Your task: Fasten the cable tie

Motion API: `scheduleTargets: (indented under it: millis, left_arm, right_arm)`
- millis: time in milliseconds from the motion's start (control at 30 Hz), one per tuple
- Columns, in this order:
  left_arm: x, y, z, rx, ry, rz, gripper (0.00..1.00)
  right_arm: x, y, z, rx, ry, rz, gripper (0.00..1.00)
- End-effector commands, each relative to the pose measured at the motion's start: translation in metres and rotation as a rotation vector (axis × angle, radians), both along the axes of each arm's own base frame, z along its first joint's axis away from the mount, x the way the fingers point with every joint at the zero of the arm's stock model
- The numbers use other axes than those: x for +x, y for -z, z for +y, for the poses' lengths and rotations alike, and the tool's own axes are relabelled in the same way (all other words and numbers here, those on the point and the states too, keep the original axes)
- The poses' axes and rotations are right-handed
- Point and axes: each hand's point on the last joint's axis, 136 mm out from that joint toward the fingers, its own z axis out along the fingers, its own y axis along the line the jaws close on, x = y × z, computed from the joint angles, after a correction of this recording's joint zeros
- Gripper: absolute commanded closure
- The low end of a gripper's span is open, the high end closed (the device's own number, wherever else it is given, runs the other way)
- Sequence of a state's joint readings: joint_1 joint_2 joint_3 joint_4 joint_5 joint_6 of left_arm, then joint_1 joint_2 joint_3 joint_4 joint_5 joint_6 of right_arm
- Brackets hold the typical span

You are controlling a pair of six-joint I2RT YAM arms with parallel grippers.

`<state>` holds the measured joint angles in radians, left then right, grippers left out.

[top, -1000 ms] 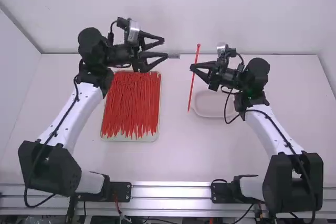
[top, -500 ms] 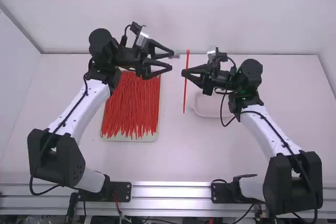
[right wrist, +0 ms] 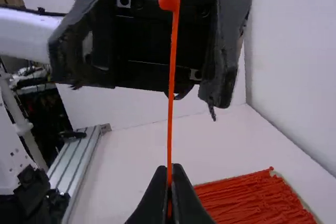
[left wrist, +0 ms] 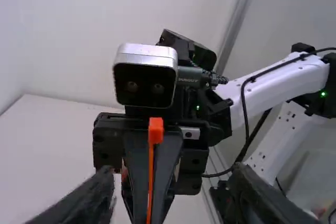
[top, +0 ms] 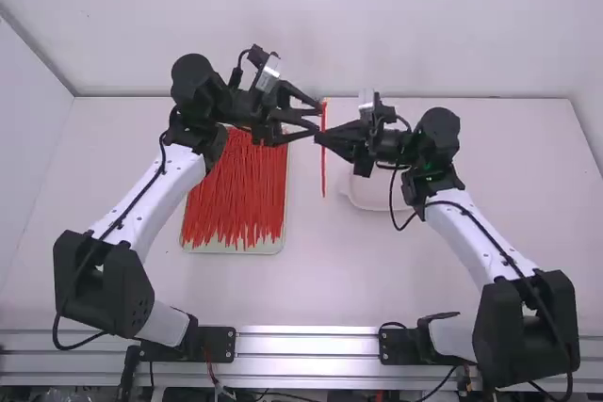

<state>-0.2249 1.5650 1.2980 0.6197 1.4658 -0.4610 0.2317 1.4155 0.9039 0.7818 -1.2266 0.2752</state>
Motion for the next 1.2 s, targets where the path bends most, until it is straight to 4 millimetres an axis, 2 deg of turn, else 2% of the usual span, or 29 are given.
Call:
scheduleTargets:
  millis: [0, 133, 300, 367, 467, 567, 900, 967, 1000, 1033, 1067, 1100, 1167]
  left_arm:
    - [-0.004, -0.009, -0.001, -0.004, 0.013, -0.026, 0.55]
    - [0.003, -0.011, -0.003, -0.013, -0.026, -0.003, 0.59]
    - [-0.004, -0.013, -0.012, -0.019, -0.006, -0.017, 0.65]
    - [-0.006, -0.013, -0.014, -0.022, 0.0, -0.032, 0.75]
    - [-0.006, -0.014, -0.014, -0.023, 0.0, -0.032, 0.8]
    - [-0.002, -0.013, -0.014, -0.024, -0.016, -0.022, 0.98]
    - [0.0, -0.012, -0.014, -0.021, -0.026, 0.005, 0.98]
    - [0.006, -0.013, -0.012, -0.024, -0.056, 0.045, 0.98]
    - [0.011, -0.014, -0.009, -0.027, -0.08, 0.081, 0.98]
    - [0.013, -0.015, -0.008, -0.028, -0.087, 0.093, 0.98]
    - [0.014, -0.017, -0.003, -0.03, -0.09, 0.091, 0.98]
    - [0.014, -0.017, -0.003, -0.03, -0.09, 0.089, 0.98]
    - [0.016, -0.019, 0.004, -0.033, -0.097, 0.072, 0.98]
  right_arm:
    - [0.002, -0.014, 0.0, 0.006, -0.001, -0.07, 1.0]
    - [0.002, -0.014, 0.0, 0.006, -0.001, -0.066, 1.0]
    - [-0.002, -0.016, 0.006, 0.013, -0.015, -0.064, 1.0]
    - [-0.003, -0.017, 0.008, 0.014, -0.019, -0.067, 1.0]
    - [-0.003, -0.017, 0.008, 0.014, -0.02, -0.065, 1.0]
    - [-0.003, -0.017, 0.007, 0.017, -0.021, -0.045, 1.0]
    - [-0.003, -0.017, 0.008, 0.016, -0.021, -0.042, 1.0]
    - [-0.003, -0.016, 0.008, 0.016, -0.021, -0.04, 0.78]
    - [-0.003, -0.016, 0.008, 0.015, -0.021, -0.038, 0.61]
    - [-0.003, -0.015, 0.008, 0.014, -0.021, -0.034, 0.55]
    - [-0.004, -0.015, 0.008, 0.013, -0.026, -0.032, 0.42]
    - [-0.004, -0.014, 0.008, 0.012, -0.028, -0.032, 0.42]
    - [-0.004, -0.011, 0.008, 0.006, -0.031, -0.008, 0.18]
